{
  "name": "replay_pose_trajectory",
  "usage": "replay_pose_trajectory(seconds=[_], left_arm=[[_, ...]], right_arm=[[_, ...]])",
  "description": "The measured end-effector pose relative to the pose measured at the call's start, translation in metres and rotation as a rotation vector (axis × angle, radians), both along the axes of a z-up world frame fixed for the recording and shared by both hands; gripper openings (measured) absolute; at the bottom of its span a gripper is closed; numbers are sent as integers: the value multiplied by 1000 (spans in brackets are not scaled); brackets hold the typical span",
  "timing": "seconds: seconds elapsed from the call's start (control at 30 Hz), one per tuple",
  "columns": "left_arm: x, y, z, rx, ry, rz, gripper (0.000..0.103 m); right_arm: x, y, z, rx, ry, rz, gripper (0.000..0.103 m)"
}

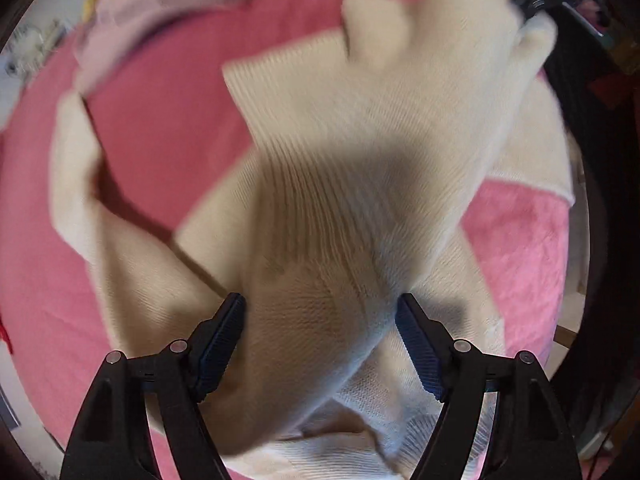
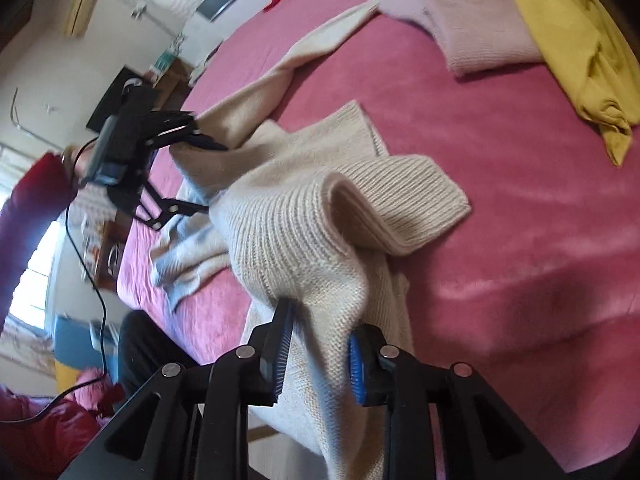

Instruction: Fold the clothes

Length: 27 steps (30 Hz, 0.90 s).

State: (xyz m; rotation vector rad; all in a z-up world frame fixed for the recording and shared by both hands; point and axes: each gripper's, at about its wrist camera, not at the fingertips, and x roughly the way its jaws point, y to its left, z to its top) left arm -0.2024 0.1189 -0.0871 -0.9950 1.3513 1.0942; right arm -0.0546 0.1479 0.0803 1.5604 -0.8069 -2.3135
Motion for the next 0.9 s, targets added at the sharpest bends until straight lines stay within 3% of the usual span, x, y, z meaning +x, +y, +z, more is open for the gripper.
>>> replay_pose_trajectory(seconds=[0.07, 0.23, 0.3, 0.37, 0.43, 0.77, 0.87, 0.9], left_arm=[[-4, -2, -11, -29, -9, 28, 78], [-13, -13, 0, 72, -117, 179, 75], [-18, -14, 1, 97, -121, 240, 68], [-21, -14, -1, 110, -111, 289, 68], [-17, -13, -6, 116, -86, 288, 68], [2, -16, -11, 178, -24, 279, 68], [9, -21, -8, 228, -33, 275, 52], [13, -23, -6, 269, -23, 269, 40]], right_arm=[[-2, -3, -2, 5, -10, 1, 25], [-2, -12, 0, 74, 15, 12, 23], [-4, -15, -3, 83, 11, 29, 23], [-7, -18, -6, 106, 0, 46, 23], [-13, -23, -10, 164, -29, 59, 25], [-11, -27, -5, 236, 39, 6, 21], [-9, -23, -5, 223, 80, -37, 9], [-8, -22, -5, 222, 92, -51, 5]])
